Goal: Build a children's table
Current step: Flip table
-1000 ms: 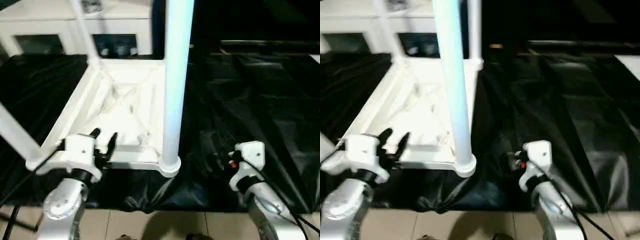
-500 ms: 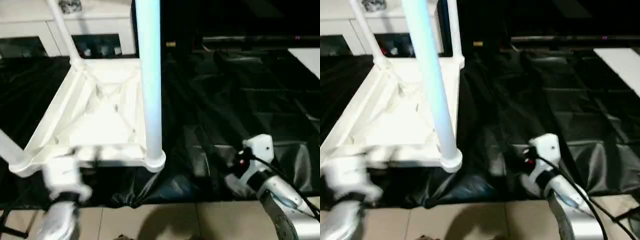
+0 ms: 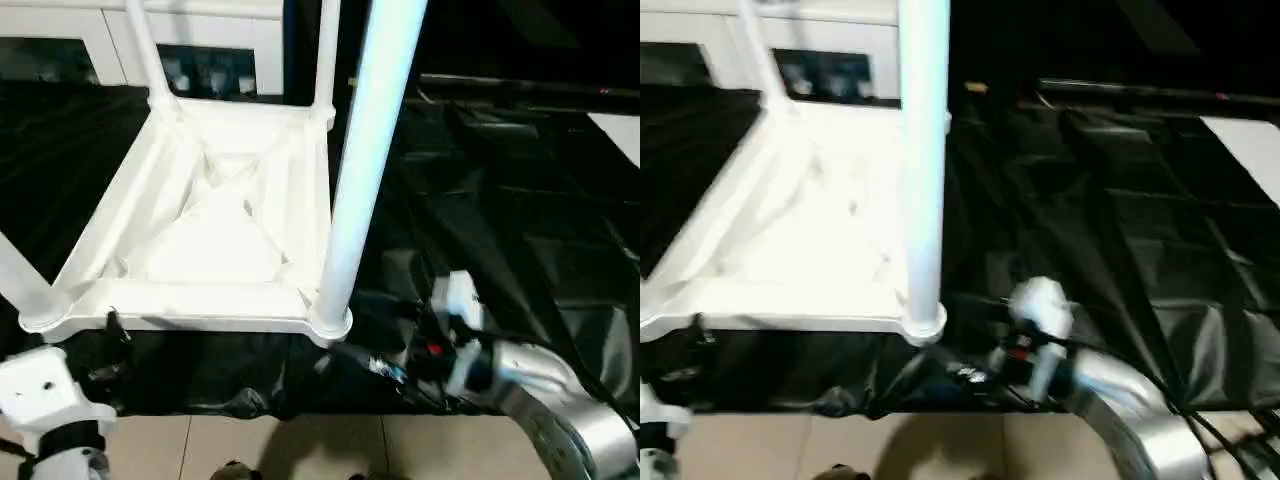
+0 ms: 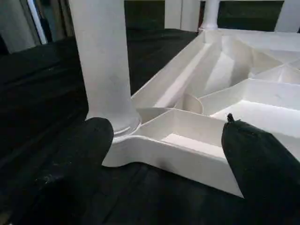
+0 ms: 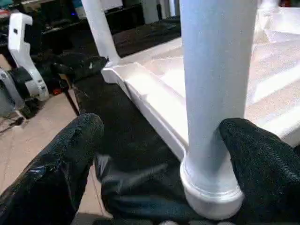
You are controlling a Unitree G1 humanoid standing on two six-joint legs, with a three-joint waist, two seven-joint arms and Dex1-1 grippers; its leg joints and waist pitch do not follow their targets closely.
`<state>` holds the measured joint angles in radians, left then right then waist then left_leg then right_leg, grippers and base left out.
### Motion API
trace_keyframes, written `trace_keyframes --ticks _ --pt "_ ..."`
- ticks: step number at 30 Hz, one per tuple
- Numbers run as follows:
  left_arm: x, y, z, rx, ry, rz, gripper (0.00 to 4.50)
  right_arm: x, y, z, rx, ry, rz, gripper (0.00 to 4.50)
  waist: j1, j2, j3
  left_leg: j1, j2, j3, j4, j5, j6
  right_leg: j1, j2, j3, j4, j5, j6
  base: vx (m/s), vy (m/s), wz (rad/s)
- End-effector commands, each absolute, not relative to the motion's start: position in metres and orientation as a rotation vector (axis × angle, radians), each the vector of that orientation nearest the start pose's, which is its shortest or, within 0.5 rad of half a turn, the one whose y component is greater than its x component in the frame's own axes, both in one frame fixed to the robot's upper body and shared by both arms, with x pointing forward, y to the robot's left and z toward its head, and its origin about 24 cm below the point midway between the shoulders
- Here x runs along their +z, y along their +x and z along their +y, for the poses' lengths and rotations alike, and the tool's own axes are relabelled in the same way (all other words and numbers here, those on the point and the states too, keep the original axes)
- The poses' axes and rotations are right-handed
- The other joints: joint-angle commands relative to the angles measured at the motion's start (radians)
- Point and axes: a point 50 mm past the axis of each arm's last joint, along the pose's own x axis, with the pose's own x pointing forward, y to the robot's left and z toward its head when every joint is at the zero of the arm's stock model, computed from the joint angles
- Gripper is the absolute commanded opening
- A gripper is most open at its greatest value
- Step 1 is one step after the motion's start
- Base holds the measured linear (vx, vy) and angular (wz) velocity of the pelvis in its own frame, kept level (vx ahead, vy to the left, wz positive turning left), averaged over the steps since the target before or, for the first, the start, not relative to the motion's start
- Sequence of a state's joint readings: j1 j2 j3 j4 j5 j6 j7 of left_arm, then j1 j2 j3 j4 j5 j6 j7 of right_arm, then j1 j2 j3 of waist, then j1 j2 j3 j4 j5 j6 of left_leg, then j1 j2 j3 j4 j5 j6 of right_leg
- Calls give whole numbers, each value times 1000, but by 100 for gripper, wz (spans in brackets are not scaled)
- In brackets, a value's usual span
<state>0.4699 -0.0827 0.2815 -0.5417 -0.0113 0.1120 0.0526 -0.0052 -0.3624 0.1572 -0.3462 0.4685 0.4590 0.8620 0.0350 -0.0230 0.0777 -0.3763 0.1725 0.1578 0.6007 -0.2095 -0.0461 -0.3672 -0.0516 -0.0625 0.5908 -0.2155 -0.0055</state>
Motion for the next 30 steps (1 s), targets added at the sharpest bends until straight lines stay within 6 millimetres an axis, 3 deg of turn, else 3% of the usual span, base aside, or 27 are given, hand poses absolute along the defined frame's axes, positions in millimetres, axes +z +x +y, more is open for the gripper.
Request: trace_keyframes --ticks 1,3,4,6,8,9,10,11,12,13,15,19,21,25,27,28,30 --pt "71 146 238 502 63 20 443 81 224 -115 1129 136 148 450 4 1 -17 5 71 -32 -95 -212 35 19 -90 59 -71 -68 -152 0 0 0" --pt "71 149 248 506 76 34 443 79 233 -111 1088 109 137 450 2 8 -10 3 64 -32 -98 -237 29 14 -92 59 -71 -133 -160 0 0 0" --pt "69 152 256 498 84 54 443 79 236 -107 1083 116 132 450 7 11 -5 10 66 -33 -97 -248 22 12 -94 61 -75 -173 -157 0 0 0" --pt "66 156 268 476 115 95 443 79 239 -101 1077 121 127 450 9 17 -1 8 65 -33 -97 -222 20 12 -90 61 -69 -152 -161 0 0 0" --pt "69 158 278 494 126 93 443 78 240 -98 1061 117 121 450 7 20 -4 10 64 -34 -96 -186 21 14 -86 60 -62 -104 -161 0 0 0" --pt "70 159 284 512 118 93 443 77 243 -98 1022 100 118 450 10 32 -5 11 68 -35 -93 -151 21 15 -86 59 -58 -34 -175 0 0 0" --pt "70 160 288 519 115 97 443 76 245 -99 988 88 115 450 12 42 -15 11 67 -35 -83 -63 23 17 -85 57 -40 113 -202 0 0 0" --pt "70 161 290 520 113 100 443 76 246 -100 966 84 109 450 12 40 -14 10 65 -33 -82 -40 28 17 -83 55 -38 150 -208 0 0 0" --pt "70 163 292 518 113 104 443 76 249 -102 939 79 101 450 14 45 -13 10 64 -33 -81 -26 32 17 -84 55 -36 175 -215 0 0 0" --pt "70 166 294 512 115 112 443 75 251 -105 903 77 94 450 14 44 -11 9 64 -30 -80 -33 41 18 -85 55 -35 185 -221 0 0 0" --pt "69 170 296 498 113 117 443 75 254 -108 861 74 86 450 17 45 -6 10 65 -28 -87 -92 43 19 -89 56 -42 119 -222 0 0 0" --pt "59 192 302 402 55 138 443 76 267 -131 658 50 57 450 24 43 4 20 65 -23 -98 -219 7 7 -91 65 -58 -101 -205 0 0 0" --pt "55 199 301 352 5 143 443 78 271 -139 589 44 48 450 25 49 4 22 64 -24 -101 -240 -16 4 -93 67 -60 -152 -191 0 0 0" --pt "55 217 285 225 -32 140 443 81 274 -157 463 22 28 450 21 45 -4 17 65 -20 -100 -216 -22 7 -93 68 -54 -102 -188 0 0 0" --pt "53 220 280 217 -47 142 443 81 272 -157 473 16 33 450 20 43 -5 14 66 -18 -98 -190 -7 10 -92 67 -50 -56 -192 0 0 0" --pt "51 221 277 222 -62 154 417 80 270 -156 481 10 40 450 20 44 -6 12 66 -17 -95 -166 5 12 -93 67 -47 -25 -198 0 0 0" --pt "48 222 274 239 -85 166 409 80 265 -156 488 11 45 450 20 38 -8 11 66 -15 -92 -145 24 16 -94 66 -47 -8 -205 0 0 0"
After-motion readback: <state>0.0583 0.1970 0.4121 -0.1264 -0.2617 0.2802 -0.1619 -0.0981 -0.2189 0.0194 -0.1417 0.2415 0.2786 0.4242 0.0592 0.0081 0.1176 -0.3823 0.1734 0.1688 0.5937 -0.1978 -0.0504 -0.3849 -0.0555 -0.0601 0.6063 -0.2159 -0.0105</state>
